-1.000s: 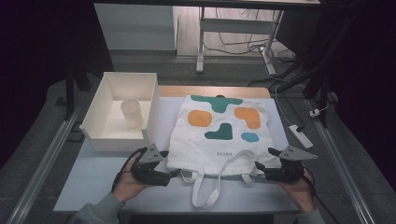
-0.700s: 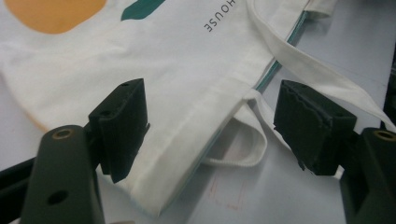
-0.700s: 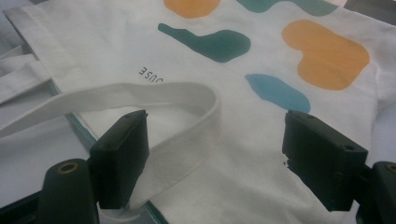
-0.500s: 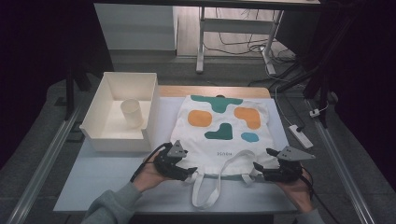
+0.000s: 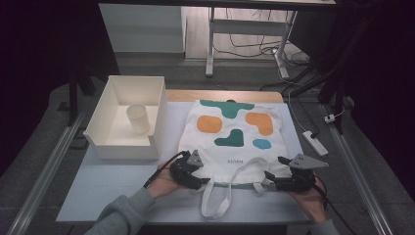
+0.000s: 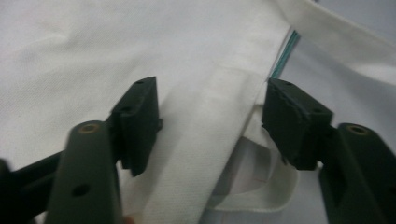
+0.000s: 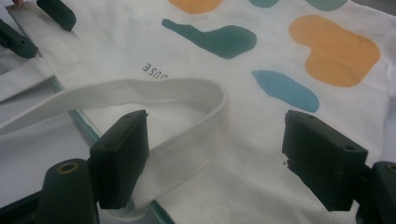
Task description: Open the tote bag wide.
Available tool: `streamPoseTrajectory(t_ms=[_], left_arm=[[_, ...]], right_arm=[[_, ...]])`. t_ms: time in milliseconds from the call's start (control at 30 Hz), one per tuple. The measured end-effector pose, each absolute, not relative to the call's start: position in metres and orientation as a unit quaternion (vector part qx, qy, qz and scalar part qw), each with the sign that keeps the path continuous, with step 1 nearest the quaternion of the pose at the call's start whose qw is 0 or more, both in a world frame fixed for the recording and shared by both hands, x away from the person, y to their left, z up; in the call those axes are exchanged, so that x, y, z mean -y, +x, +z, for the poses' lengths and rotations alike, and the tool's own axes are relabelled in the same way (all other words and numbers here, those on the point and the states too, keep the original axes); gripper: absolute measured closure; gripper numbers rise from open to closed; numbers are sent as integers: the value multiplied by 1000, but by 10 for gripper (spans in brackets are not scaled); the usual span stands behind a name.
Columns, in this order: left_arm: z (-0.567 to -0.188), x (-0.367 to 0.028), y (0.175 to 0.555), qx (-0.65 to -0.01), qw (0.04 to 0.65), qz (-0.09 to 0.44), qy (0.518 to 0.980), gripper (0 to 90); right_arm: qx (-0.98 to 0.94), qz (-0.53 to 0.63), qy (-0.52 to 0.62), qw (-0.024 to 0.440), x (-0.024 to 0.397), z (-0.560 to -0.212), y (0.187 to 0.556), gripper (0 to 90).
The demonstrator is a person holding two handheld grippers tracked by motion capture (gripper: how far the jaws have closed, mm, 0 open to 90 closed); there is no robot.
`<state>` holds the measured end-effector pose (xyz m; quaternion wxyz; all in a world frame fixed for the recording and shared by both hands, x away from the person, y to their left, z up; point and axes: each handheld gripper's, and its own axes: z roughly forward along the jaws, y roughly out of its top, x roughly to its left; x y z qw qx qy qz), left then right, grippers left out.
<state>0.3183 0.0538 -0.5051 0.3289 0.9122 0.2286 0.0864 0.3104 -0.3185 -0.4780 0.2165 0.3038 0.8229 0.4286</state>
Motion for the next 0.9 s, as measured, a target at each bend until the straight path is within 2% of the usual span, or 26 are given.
streamPoseTrajectory(t_ms=[300, 567, 900], left_arm=[[-510, -56, 325, -224, 328, 46, 917, 661], [-510, -56, 327, -215, 328, 47, 919, 844], [-502, -63, 325, -221, 356, 49, 907, 873]], right_arm=[[-822, 430, 303, 218, 319, -477, 310, 232], [-820, 434, 298, 226, 317, -475, 307, 239], [-828, 437, 277, 214, 300, -466, 299, 279]])
